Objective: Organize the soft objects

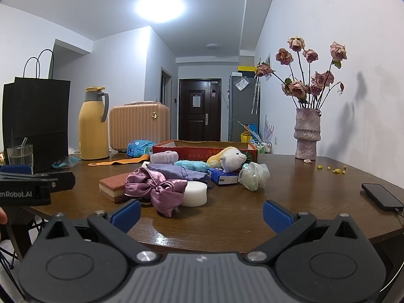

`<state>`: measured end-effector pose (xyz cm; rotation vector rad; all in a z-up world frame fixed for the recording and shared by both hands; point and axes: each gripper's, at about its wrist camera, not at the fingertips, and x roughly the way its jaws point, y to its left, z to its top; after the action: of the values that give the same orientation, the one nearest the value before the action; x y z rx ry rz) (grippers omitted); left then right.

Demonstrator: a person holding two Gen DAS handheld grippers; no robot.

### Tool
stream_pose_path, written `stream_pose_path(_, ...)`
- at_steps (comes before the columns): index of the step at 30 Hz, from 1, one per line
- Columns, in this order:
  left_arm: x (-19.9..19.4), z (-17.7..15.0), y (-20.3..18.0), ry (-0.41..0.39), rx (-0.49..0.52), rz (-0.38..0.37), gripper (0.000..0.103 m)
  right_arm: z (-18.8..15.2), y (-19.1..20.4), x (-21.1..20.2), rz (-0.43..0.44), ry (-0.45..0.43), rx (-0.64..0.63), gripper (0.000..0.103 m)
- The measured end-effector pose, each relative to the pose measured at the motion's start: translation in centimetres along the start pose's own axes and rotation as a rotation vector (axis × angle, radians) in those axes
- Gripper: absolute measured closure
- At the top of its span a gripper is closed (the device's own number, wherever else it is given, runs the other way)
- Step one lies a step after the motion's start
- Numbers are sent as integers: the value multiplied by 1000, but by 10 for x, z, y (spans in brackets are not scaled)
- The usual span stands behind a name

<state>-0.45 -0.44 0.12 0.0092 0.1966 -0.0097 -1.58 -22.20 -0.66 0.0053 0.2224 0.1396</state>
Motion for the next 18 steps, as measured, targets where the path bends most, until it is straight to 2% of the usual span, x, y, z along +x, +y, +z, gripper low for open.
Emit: stream_pose_path(18, 0, -1, -1, 4, 2, 1, 0, 0, 0, 0, -1, -1, 2, 0)
